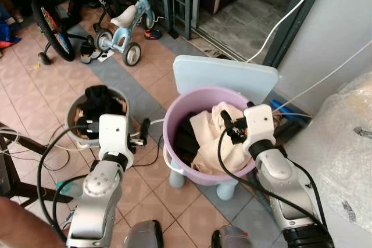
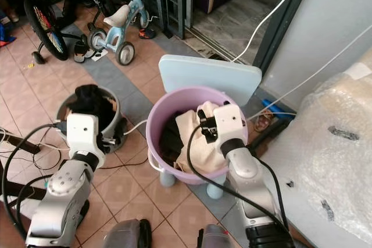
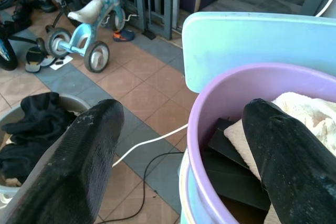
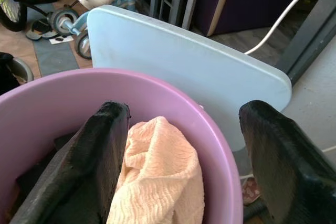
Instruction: Clothes washing
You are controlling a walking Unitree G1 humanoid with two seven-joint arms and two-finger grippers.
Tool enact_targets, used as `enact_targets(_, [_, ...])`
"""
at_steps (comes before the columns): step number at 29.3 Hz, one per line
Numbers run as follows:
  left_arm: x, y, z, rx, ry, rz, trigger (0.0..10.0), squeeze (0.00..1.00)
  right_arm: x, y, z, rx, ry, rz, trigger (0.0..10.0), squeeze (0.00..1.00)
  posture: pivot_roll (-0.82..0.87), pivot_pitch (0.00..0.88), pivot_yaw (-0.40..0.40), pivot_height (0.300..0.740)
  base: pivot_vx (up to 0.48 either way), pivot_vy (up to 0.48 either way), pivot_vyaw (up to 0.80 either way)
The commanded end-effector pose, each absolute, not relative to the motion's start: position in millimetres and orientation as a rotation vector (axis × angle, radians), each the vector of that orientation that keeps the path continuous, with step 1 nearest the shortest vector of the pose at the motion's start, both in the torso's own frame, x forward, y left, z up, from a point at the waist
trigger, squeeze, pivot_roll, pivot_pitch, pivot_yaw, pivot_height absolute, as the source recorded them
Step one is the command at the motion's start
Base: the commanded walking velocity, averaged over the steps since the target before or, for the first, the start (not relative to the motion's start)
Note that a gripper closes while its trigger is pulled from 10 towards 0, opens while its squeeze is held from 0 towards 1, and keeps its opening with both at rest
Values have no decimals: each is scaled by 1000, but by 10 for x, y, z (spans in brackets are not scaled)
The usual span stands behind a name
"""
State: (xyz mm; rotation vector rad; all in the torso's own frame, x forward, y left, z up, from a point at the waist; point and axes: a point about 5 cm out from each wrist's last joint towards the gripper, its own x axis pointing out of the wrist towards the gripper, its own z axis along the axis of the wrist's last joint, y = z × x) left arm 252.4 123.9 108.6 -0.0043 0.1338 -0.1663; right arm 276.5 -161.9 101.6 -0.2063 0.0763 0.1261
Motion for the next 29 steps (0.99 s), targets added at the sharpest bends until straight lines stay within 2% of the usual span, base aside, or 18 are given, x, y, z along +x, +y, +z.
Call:
enact_targets(1, [2495,1378,1014,12,169,-127,10000,0,2780,-1493,1030,-182,72,159,10000,0,4,208,35,740,247,0,0])
enact_targets(12, [2457,1376,986,7,191,-108,10000,0,2739,-1497,832,-230,216,212,10000,0,7,216,30,740,0,0,0])
enact_targets(16, [2365,1400,918,21,241,-111,10000,0,2832,-1573,721,-247,313,214,10000,0,28,237,29,740,0,0,0])
enact_targets(21, [2198,1473,928,36,266,-102,10000,0,3018,-1524,713,-220,340,242,10000,0,86,286,25,740,0,0,0])
enact_targets(22, [2087,1538,919,58,283,-87,10000,0,3085,-1490,710,-194,349,256,10000,1000,108,300,24,740,0,0,0])
enact_targets(25, [1864,1679,879,81,336,-46,10000,0,3199,-1426,698,-185,356,258,10000,1000,157,334,20,740,0,0,0])
enact_targets(29, [1717,1734,911,85,360,-20,10000,0,3229,-1389,652,-172,379,241,10000,1000,194,361,14,740,0,0,0])
